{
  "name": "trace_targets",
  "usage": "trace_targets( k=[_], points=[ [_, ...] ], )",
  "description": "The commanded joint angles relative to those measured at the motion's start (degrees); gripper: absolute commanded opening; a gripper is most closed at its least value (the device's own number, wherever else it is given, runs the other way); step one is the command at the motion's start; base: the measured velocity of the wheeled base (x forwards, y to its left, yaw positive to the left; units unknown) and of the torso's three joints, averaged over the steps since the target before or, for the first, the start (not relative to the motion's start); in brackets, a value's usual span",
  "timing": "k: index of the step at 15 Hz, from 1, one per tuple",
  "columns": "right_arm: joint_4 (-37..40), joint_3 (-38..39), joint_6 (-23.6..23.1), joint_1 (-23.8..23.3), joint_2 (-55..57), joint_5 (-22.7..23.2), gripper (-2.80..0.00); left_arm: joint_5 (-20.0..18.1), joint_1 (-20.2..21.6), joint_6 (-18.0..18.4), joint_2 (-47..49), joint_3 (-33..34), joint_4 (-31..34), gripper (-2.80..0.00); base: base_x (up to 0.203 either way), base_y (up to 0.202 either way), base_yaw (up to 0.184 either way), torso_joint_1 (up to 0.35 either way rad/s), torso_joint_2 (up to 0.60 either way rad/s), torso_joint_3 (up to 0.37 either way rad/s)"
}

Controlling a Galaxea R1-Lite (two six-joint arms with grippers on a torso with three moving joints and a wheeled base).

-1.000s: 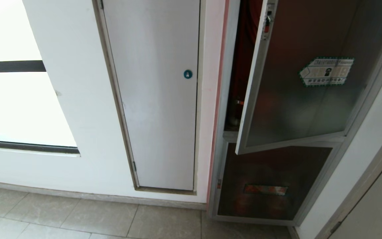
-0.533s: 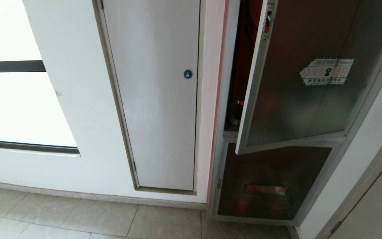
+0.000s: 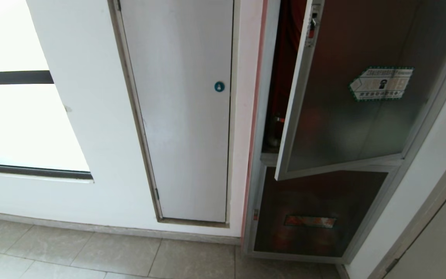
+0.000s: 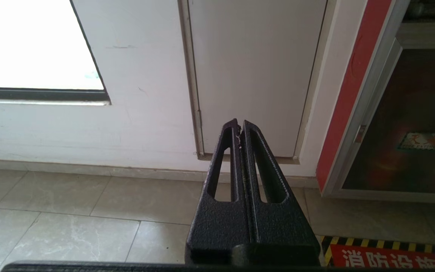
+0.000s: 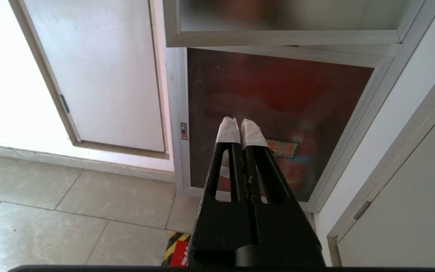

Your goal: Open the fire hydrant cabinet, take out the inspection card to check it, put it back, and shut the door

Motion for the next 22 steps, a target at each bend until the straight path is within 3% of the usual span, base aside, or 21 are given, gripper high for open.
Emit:
trace_targets(
  k=[1, 18, 22],
  points=[
    [0.0, 0.0, -0.1, 0.0, 0.0, 0.0, -2.80, 0.0, 0.0, 0.0, 0.1, 0.4, 0.0, -2.80, 0.000, 0.000, 0.000, 0.000, 0.00, 0.000],
    [0.0, 0.0, -0.1, 0.0, 0.1, 0.1, -2.80, 0.0, 0.0, 0.0, 0.0, 0.4, 0.0, -2.80, 0.000, 0.000, 0.000, 0.000, 0.00, 0.000],
    [0.0, -0.1, -0.1, 0.0, 0.0, 0.1, -2.80, 0.0, 0.0, 0.0, 0.0, 0.4, 0.0, -2.80, 0.181, 0.000, -0.001, 0.011, 0.00, -0.001]
  ],
)
